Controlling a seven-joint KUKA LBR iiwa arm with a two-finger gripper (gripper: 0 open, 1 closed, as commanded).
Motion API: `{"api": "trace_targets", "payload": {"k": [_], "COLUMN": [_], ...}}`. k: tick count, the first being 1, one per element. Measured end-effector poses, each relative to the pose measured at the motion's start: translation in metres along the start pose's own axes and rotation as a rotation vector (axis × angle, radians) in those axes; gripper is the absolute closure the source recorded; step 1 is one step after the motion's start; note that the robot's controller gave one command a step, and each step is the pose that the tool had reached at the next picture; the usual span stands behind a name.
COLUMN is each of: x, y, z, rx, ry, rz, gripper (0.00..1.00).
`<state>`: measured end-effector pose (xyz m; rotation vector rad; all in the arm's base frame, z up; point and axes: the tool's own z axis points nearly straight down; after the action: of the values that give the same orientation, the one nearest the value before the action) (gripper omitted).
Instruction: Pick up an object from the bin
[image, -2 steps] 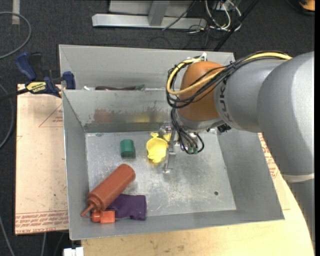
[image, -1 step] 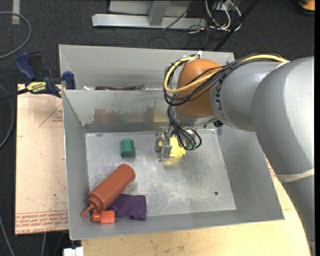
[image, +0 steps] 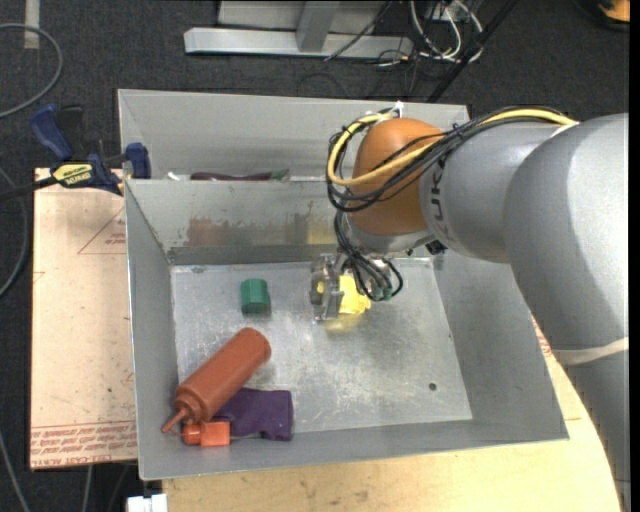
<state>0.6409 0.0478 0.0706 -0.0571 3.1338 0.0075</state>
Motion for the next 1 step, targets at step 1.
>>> {"api": "trace_targets", "payload": {"k": [1], "x": [0.0248], "y": [-0.0306], "z": [-0.0351], "rx": [-0.002], "ry": [0.008], "rz": [0.024], "gripper": [1.0]}}
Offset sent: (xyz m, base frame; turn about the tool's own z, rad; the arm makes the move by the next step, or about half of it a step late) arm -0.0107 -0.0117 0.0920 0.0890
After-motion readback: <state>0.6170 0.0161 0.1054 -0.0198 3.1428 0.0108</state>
